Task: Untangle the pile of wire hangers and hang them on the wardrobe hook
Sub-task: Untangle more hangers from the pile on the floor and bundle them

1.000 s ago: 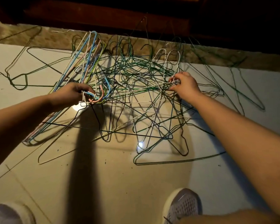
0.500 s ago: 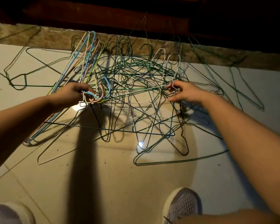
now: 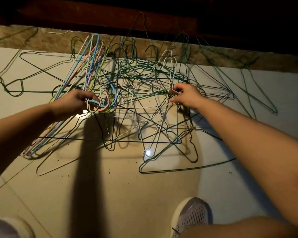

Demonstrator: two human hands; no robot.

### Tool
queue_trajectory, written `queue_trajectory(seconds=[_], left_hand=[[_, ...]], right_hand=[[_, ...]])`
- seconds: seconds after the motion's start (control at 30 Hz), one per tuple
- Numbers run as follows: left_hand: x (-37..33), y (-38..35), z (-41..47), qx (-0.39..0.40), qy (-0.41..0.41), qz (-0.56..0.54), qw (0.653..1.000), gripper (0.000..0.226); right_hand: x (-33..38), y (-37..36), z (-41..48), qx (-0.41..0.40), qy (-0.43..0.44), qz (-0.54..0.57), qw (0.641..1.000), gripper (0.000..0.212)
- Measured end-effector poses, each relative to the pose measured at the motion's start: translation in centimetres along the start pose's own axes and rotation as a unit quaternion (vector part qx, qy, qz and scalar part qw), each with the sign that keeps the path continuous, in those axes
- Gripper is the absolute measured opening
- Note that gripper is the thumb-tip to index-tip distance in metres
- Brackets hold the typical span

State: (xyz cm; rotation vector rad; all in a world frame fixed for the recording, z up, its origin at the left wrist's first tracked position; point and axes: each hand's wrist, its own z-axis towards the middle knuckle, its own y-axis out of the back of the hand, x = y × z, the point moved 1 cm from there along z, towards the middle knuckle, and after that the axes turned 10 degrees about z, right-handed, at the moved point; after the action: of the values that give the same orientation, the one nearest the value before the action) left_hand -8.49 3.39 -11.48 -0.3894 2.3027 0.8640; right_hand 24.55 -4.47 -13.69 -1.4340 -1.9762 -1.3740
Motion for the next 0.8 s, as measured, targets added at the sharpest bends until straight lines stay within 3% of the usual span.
queue_trajectory(seconds=[0.23,0.6,0.8], left_hand=[[0.4,-0.1,0.5,-0.004,-0.006,-0.013,1.000,0.040],[0.7,-0.4,1.0,-0.036,-0.014,-0.022,0.999,0.054],[1.4,0.7,1.0,-0.099,0.024,-0.056,0.993,0.052]], right_hand=[[0.8,-1.8,0.4,-0.018,0.024,0.025,0.999,0.018],[1.9,-1.0,0.9,-0.006,0.025,0.002,1.000,0.022],[0.1,0.6,0.2,-0.010,0.016,-0.016,1.000,0.018]])
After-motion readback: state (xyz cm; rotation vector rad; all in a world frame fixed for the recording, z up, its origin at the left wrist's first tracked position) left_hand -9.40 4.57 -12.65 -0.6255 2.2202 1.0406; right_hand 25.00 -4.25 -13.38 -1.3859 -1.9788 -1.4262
